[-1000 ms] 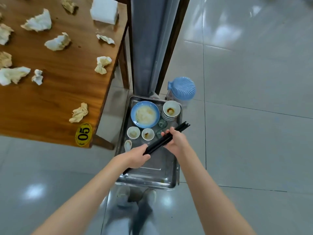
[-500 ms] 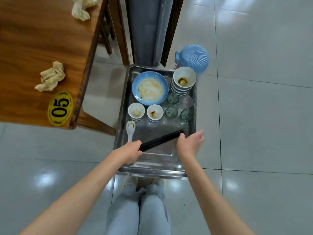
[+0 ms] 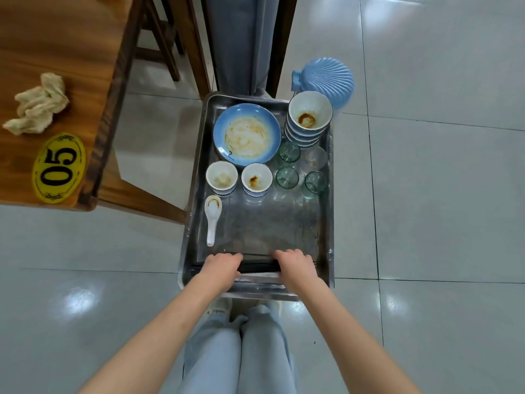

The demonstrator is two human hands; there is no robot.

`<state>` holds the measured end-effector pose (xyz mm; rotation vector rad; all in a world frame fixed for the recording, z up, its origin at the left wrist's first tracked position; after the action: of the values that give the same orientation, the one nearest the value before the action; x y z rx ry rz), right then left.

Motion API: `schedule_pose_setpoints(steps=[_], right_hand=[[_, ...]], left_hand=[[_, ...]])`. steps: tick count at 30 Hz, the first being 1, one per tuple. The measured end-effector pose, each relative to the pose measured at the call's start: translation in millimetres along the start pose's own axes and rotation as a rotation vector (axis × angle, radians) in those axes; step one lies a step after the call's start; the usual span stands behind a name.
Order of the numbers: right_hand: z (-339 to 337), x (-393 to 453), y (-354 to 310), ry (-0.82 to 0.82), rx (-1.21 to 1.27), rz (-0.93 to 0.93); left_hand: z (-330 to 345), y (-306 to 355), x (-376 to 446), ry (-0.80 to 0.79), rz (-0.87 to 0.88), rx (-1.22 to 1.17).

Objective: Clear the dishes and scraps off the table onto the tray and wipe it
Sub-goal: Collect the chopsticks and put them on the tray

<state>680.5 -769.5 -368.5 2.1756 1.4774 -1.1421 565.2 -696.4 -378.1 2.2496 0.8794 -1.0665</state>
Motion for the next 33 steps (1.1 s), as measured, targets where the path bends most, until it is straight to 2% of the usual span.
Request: schedule_pose_setpoints(steps=[11, 19, 33], right_hand=[[19, -1, 9, -0.021, 0.173, 0.085], [20, -12, 14, 0.011, 0.215, 0.106], [-5, -31, 11, 0.086, 0.274, 0.142]], left_hand=[[23, -4, 7, -0.024, -0.039, -0.07], [10, -5, 1, 0.098, -0.036, -0.127], [-15, -8, -20, 0.121, -0.062, -0.135]])
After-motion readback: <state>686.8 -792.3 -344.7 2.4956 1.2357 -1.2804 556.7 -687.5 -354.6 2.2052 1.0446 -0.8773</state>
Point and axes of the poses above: each hand's wrist, its own x-axis towards the middle knuckle, its own z-axis out of the palm, y = z × x, the point moved 9 cm from there along x, towards the middle knuckle, and after that the axes turned 4 degrees about -z, right-handed, at the moved point
